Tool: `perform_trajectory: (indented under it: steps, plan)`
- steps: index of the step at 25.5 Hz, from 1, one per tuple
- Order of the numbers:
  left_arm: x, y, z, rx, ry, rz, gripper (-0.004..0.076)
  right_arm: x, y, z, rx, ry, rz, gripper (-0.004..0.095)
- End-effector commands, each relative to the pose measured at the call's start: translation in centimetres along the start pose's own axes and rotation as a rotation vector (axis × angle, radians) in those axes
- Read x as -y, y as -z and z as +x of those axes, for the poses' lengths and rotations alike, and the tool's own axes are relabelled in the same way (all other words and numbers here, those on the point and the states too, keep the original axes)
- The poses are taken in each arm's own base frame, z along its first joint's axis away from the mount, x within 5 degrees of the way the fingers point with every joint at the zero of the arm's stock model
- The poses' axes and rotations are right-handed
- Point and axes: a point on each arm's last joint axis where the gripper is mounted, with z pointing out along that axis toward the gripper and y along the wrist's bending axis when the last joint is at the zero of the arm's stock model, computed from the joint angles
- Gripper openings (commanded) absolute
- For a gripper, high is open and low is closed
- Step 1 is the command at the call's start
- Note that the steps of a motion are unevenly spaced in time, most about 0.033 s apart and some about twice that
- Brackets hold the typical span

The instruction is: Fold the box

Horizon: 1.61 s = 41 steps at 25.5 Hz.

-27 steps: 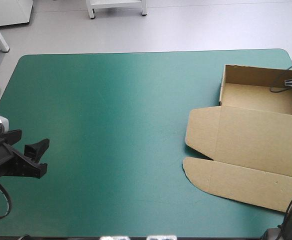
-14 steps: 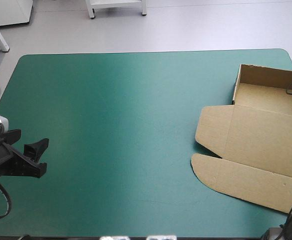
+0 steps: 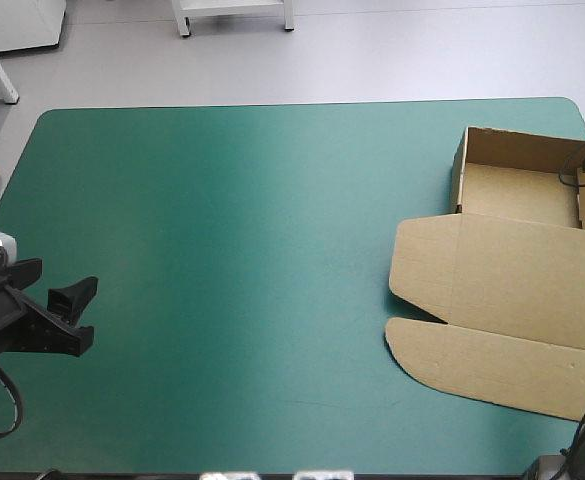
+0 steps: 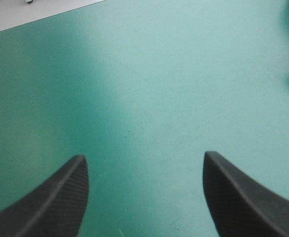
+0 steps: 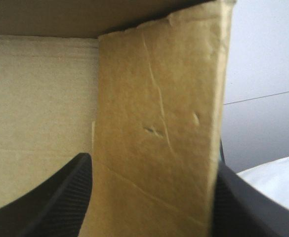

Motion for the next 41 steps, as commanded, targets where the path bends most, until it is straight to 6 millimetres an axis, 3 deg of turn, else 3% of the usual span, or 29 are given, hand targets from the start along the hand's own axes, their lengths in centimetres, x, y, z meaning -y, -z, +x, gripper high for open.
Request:
perform_trajectory:
  steps: [1, 4, 6, 8, 9, 11, 15, 19, 27, 33, 37, 41]
  plan:
    - [-0.1, 0.3, -0.8, 0.059, 0.0, -0.003, 0.0475, 0.4, 5.8, -0.6, 0.113, 0.022, 0.102, 0.0604]
    - [-0.1, 0.3, -0.8, 0.058, 0.0, -0.003, 0.0475, 1.4, 10.2, -0.2, 0.198, -0.01, 0.219, 0.0604]
    - [-0.1, 0.3, -0.8, 0.058, -0.002, -0.006, 0.0475, 0.8, 12.9, 0.1, 0.258, -0.049, 0.17, 0.0604]
    - [-0.1, 0.3, -0.8, 0.059, -0.004, -0.009, 0.0475, -1.2, 14.9, 0.4, 0.287, -0.089, 0.006, 0.0603]
    - [-0.1, 0.3, -0.8, 0.061, -0.002, -0.009, 0.0475, -3.2, 16.2, 0.7, 0.326, -0.091, -0.115, 0.0594]
    - [-0.2, 0.3, -0.8, 0.059, -0.007, -0.024, 0.0475, -6.0, 17.6, 2.2, 0.312, -0.043, -0.155, 0.0544]
    - [-0.5, 0.3, -0.9, 0.066, -0.014, -0.051, 0.0475, -8.8, 18.7, 6.2, 0.245, 0.028, -0.165, 0.0478]
    - [-0.8, 0.4, -0.7, 0.051, -0.018, -0.082, 0.0475, -10.8, 20.4, 10.1, 0.273, 0.048, -0.303, 0.0411]
    - [-1.1, 1.1, 0.3, 0.008, -0.001, -0.109, 0.0475, -16.3, 26.8, 17.9, 0.563, 0.22, -0.525, 0.0334]
    - [-1.4, 2.6, 3.1, 0.05, 0.082, -0.137, 0.0475, -17.8, 30.6, 23.2, 0.788, 0.304, -0.534, 0.0333]
    - [-1.6, 3.0, 5.3, 0.062, 0.117, -0.152, 0.0475, -17.8, 31.1, 26.0, 0.86, 0.347, -0.518, 0.0333]
    - [-1.8, 2.7, 7.4, 0.088, 0.107, -0.191, 0.0475, -17.8, 29.7, 29.8, 0.856, 0.424, -0.494, 0.0294]
